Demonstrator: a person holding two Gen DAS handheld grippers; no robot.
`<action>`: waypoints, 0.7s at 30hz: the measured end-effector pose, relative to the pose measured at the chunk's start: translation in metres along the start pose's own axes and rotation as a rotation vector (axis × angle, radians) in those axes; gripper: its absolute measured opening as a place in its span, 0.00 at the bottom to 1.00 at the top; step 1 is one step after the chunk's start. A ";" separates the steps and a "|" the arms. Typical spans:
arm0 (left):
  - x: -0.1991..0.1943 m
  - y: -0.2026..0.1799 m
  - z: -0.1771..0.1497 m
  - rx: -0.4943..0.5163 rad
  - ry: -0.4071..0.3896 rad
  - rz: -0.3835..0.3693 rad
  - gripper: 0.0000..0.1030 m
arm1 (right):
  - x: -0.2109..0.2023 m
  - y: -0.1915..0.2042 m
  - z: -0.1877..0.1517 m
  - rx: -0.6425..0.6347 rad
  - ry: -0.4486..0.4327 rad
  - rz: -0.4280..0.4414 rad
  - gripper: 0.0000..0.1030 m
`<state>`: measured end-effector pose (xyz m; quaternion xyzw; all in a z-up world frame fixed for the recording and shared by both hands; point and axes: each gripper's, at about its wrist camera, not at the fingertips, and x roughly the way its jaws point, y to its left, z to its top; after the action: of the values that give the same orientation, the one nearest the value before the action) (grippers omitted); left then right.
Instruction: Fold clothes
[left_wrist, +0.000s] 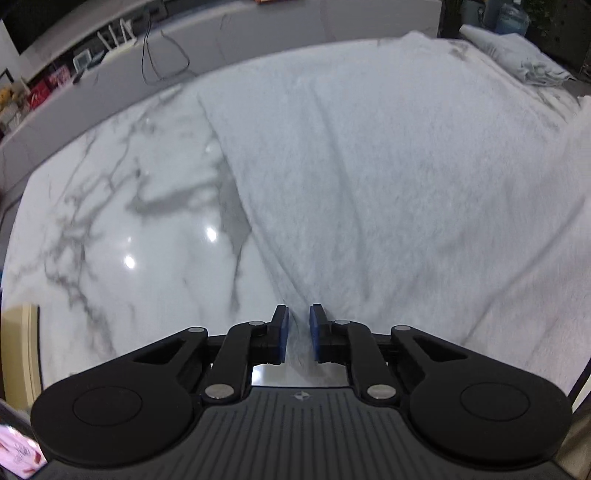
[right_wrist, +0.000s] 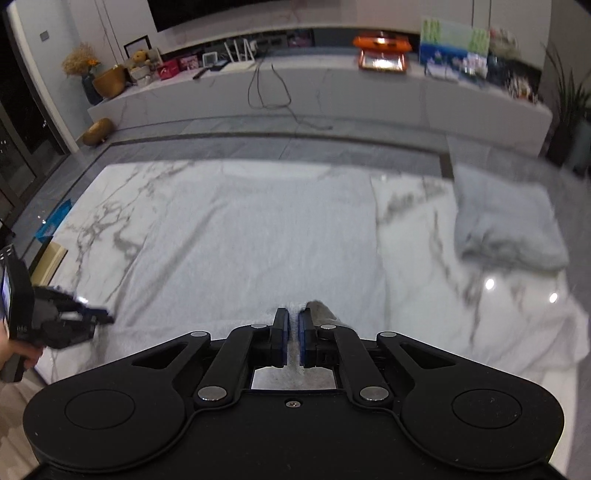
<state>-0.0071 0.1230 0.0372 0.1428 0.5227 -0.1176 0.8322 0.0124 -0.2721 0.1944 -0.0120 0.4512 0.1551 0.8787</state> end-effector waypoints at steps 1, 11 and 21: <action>0.000 0.004 -0.003 -0.013 -0.005 -0.009 0.11 | 0.001 0.002 0.008 -0.009 -0.005 -0.007 0.03; -0.003 0.032 -0.014 -0.097 -0.004 -0.036 0.08 | 0.040 0.065 0.108 -0.181 -0.071 -0.099 0.03; -0.024 0.033 -0.008 -0.036 -0.207 -0.160 0.07 | 0.103 0.155 0.172 -0.375 -0.043 -0.105 0.03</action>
<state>-0.0125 0.1576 0.0599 0.0731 0.4457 -0.1884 0.8721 0.1603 -0.0696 0.2324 -0.1958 0.3941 0.1908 0.8775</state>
